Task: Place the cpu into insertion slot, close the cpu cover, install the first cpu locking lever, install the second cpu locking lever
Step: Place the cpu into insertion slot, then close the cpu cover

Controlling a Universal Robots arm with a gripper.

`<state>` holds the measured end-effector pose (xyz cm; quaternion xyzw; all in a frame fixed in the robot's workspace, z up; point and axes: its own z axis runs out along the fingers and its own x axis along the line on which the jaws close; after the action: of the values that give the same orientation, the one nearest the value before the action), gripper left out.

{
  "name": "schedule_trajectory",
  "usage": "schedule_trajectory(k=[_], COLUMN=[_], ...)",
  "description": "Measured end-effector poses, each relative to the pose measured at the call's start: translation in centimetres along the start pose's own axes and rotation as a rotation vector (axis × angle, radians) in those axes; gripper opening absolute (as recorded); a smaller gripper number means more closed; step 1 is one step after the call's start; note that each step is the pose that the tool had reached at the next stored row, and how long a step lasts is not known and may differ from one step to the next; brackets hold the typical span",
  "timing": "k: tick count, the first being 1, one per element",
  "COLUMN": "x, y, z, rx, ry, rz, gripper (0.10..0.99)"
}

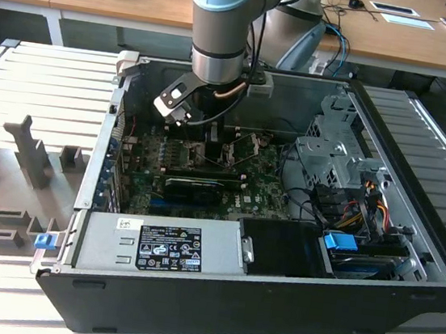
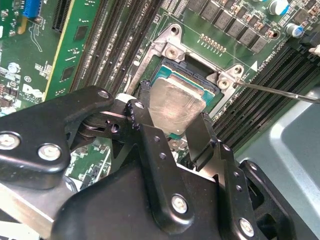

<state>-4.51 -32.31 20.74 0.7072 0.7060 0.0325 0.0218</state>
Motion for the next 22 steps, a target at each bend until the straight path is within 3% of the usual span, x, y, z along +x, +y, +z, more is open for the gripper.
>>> schedule_trajectory(k=[6,8,9,11,13,18,22], x=[0.37,0.37,0.38,0.38,0.39,0.39,0.4], y=[-0.03,-0.03,0.01,0.1,0.13,0.14,0.2], z=[0.36,0.39,-0.21,-0.97,-1.28,-1.53,-2.21], rx=[0.0,0.0,0.002,0.01,0.012,0.014,0.017], ry=[0.0,-0.0001,0.0,0.0,-0.0001,0.0001,0.0001], rz=[0.0,0.0,0.0,0.0,0.0,0.0,0.0], gripper=[0.529,0.604,0.604,0.22,0.106,0.106,0.106])
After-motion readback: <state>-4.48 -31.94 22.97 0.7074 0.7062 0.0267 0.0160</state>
